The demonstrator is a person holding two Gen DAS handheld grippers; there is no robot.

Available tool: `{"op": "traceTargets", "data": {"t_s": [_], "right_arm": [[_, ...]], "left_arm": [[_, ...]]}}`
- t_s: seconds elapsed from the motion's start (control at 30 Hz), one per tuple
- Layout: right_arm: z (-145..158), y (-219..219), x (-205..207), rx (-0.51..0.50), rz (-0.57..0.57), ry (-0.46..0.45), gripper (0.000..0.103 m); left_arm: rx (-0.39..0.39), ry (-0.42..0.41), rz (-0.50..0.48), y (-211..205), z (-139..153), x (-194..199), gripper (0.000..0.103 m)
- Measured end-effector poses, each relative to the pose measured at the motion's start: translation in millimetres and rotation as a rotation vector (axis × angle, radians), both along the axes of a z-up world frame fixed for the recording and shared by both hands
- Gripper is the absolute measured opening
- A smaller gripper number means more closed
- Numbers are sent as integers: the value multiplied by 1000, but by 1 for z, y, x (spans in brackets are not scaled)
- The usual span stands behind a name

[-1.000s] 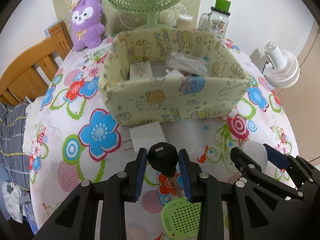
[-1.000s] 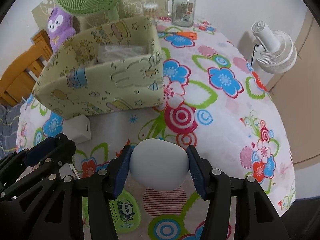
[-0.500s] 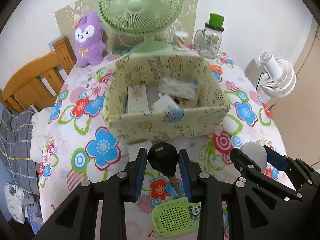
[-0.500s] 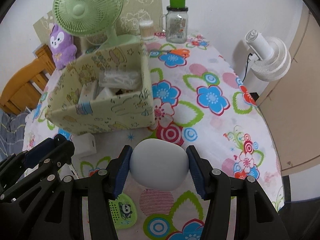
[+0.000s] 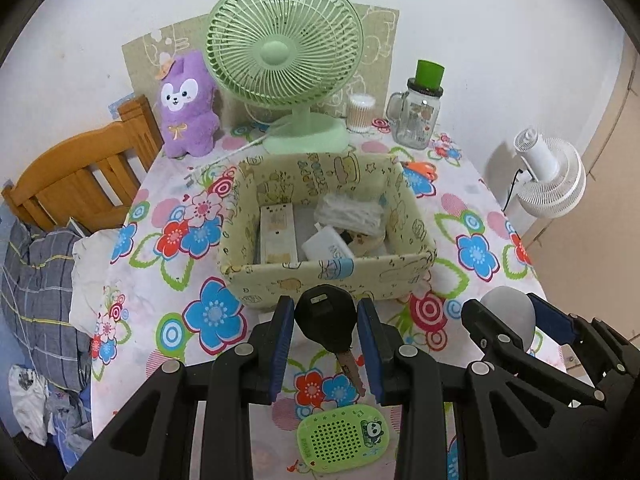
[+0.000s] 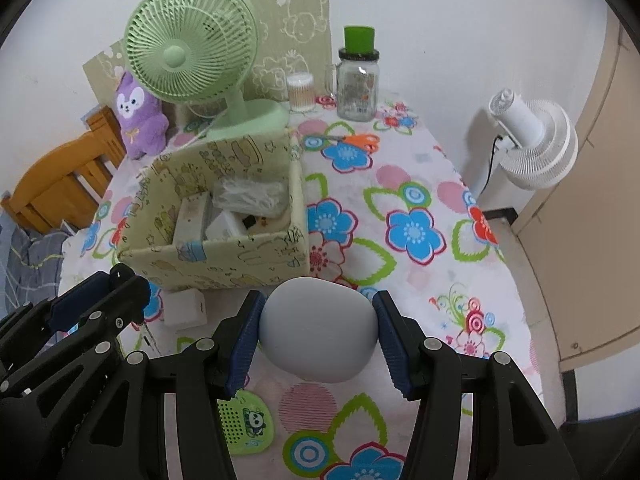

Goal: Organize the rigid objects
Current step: 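Carry the black key and white egg-shaped object with both tools over the fabric box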

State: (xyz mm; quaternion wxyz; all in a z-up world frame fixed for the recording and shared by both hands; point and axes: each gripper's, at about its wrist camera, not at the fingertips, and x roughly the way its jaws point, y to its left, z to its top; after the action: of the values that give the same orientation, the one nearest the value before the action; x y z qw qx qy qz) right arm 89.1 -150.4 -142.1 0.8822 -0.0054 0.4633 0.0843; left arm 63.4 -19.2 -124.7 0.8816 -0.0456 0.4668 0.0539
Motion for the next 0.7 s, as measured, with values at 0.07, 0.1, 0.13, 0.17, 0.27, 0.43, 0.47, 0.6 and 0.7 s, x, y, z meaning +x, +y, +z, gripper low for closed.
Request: {"op": "traceTargets", "data": {"t_s": [0.07, 0.1, 0.13, 0.17, 0.27, 0.43, 0.47, 0.6, 0.7], "right_arm": [[4, 0, 1, 1, 4, -5, 59], [6, -1, 2, 6, 8, -9, 59], [9, -2, 4, 11, 9, -12, 59], [12, -2, 5, 14, 8, -16, 59], [20, -3, 10, 11, 17, -35, 59], [29, -2, 18, 13, 27, -52, 59], [29, -2, 19, 17, 26, -47, 59], [29, -2, 26, 17, 29, -40, 59], [29, 0, 32, 14, 37, -41, 59]], "left_arm": [[-7, -1, 0, 0, 4, 1, 33], [-11, -5, -1, 0, 6, 2, 33], [-12, -10, -4, 0, 8, 2, 33], [-12, -17, -7, -1, 10, 3, 33], [-6, -41, -9, -2, 19, 6, 33], [-12, -57, 2, -1, 26, 12, 33], [-13, -58, 5, 0, 27, 13, 33], [-17, -63, 11, 0, 28, 19, 33], [-15, -63, 11, 0, 28, 24, 33]]}}
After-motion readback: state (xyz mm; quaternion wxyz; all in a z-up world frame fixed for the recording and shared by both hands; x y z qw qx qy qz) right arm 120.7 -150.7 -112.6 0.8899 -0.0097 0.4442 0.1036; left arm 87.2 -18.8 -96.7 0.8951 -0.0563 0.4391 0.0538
